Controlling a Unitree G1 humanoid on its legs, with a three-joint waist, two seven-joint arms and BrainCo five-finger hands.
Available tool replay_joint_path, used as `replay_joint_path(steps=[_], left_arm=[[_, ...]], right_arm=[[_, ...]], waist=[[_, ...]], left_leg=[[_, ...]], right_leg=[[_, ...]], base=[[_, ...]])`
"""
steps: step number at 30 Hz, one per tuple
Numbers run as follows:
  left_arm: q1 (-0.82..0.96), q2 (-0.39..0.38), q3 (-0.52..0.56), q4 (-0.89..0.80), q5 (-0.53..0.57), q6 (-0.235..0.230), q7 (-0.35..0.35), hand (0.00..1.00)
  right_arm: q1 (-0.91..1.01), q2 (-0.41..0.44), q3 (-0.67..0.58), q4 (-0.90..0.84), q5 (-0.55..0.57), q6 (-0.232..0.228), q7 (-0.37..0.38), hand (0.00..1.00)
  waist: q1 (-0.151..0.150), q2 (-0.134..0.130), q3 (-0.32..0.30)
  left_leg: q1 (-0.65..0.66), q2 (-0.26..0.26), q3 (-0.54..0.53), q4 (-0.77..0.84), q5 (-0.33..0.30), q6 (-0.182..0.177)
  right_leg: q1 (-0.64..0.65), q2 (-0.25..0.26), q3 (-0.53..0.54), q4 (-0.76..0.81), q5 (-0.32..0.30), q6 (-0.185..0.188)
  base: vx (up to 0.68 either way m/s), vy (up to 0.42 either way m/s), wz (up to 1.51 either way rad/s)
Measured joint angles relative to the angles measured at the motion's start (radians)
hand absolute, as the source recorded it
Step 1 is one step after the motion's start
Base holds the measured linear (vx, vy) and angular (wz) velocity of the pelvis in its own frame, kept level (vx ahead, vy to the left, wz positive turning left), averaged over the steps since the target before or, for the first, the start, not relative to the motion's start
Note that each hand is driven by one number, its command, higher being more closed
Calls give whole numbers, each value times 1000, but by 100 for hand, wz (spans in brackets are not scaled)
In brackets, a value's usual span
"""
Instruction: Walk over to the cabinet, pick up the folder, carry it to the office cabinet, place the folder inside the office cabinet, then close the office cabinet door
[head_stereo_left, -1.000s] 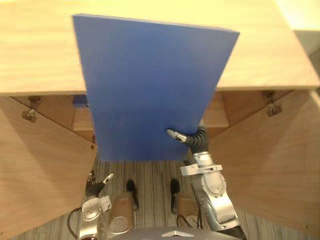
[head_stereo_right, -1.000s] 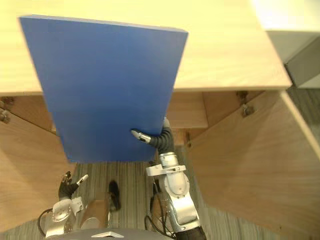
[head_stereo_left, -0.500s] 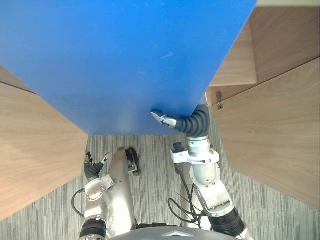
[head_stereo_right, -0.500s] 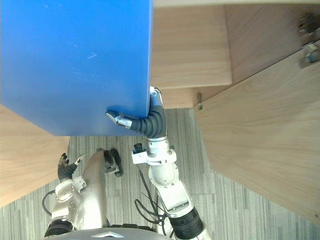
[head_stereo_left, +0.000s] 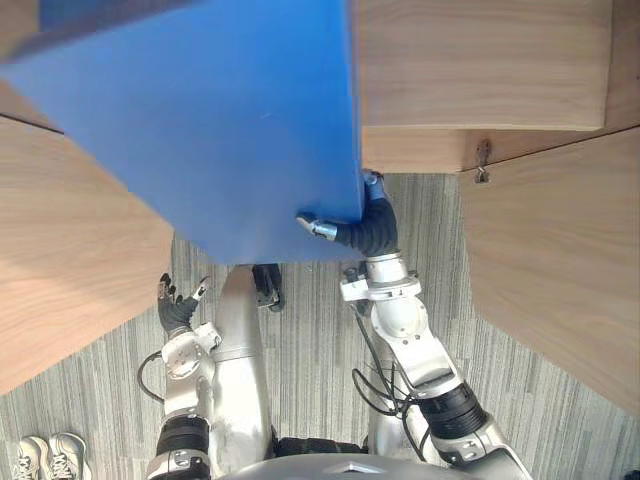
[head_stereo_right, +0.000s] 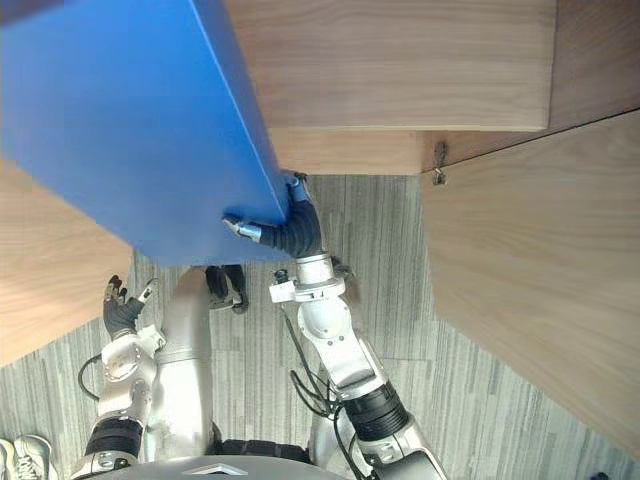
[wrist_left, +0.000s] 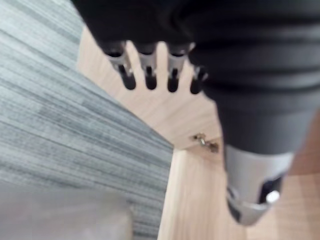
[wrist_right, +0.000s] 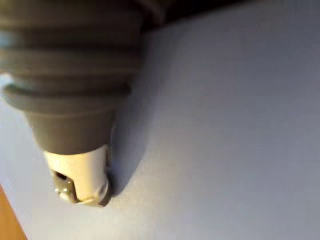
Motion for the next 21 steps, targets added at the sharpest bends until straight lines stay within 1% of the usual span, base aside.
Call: replay_joint_path(steps=[3, 4, 6, 7, 9, 10, 12, 13, 14, 16, 18, 21], left_arm=[[-10, -1, 0, -12, -3, -2, 17, 0], [-12, -1, 0, -12, -7, -2, 19, 0], [-15, 0, 0, -15, -12, -2, 20, 0], [-16, 0, 0, -15, -13, -2, 20, 0], [-16, -1, -1, -16, -21, -2, 20, 0], [-16, -1, -1, -18, -22, -3, 20, 0], [-15, -1, -2, -31, -37, -3, 18, 0], [-15, -2, -2, -35, -40, -3, 18, 0], [-15, -5, -2, -43, -41, -3, 17, 0], [-15, -8, -1, -51, -42, -4, 14, 0], [-15, -8, 1, -52, -52, -6, 8, 0], [-15, -8, 2, -53, -64, -9, 7, 0]], right_arm=[[-9, -28, -7, 53, -20, 21, 12, 100], [-9, -31, -10, 62, -20, 21, 18, 100], [-7, -33, -24, 71, 6, 22, 35, 100], [-7, -33, -33, 71, 38, 22, 44, 100], [-7, -25, -78, 71, 148, 21, 67, 100], [-7, -24, -90, 71, 186, 19, 68, 100], [-16, -10, -146, 70, 306, 8, 69, 100], [-18, -4, -163, 70, 327, 8, 68, 100], [-20, 9, -196, 70, 374, 6, 67, 100], [-22, 18, -230, 68, 457, -13, 68, 100], [-30, 18, -259, 63, 554, -43, 71, 100], [-45, 19, -286, 63, 628, -59, 74, 100]], waist=[[9, -1, 8], [9, -1, 8], [8, -1, 8], [9, -1, 8], [9, -1, 8], [9, -1, 8], [8, -1, 8], [8, -1, 8], [8, -1, 8], [7, -1, 8], [4, -2, 7], [2, -2, 7]], left_leg=[[-12, 0, -4, 2, 1, -2], [-14, 0, -6, 2, 1, -2], [-22, -2, -15, 2, 3, -4], [-24, -3, -17, 2, 3, -5], [-29, -5, -21, -2, 5, -8], [-31, -6, -22, -3, 6, -8], [-42, -7, -30, -4, 9, -11], [-44, -7, -31, -4, 9, -12], [-44, -7, -32, -6, 10, -13], [-45, -7, -34, -7, 11, -14], [-46, -7, -39, -9, 12, -17], [-47, -7, -44, -11, 15, -21]], right_leg=[[-13, -1, -4, 6, -3, -2], [-13, -1, -6, 6, -4, -3], [-14, -2, -11, 7, -8, -6], [-15, -3, -13, 7, -9, -7], [-18, -4, -16, 7, -12, -8], [-20, -4, -16, 7, -12, -9], [-28, -4, -24, 8, -14, -11], [-29, -4, -25, 8, -14, -12], [-29, -5, -26, 8, -15, -14], [-30, -5, -30, 8, -16, -16], [-29, -4, -34, 8, -17, -17], [-29, -3, -38, 8, -17, -17]], base=[[-46, -68, 3], [-37, -60, 6], [-37, -53, 7], [-40, -52, 8], [-41, -55, 6], [-42, -54, 5], [-45, -57, 5], [-45, -62, 4], [-36, -52, 2], [-36, -51, 1], [-42, -53, 2], [-48, -48, 2]])
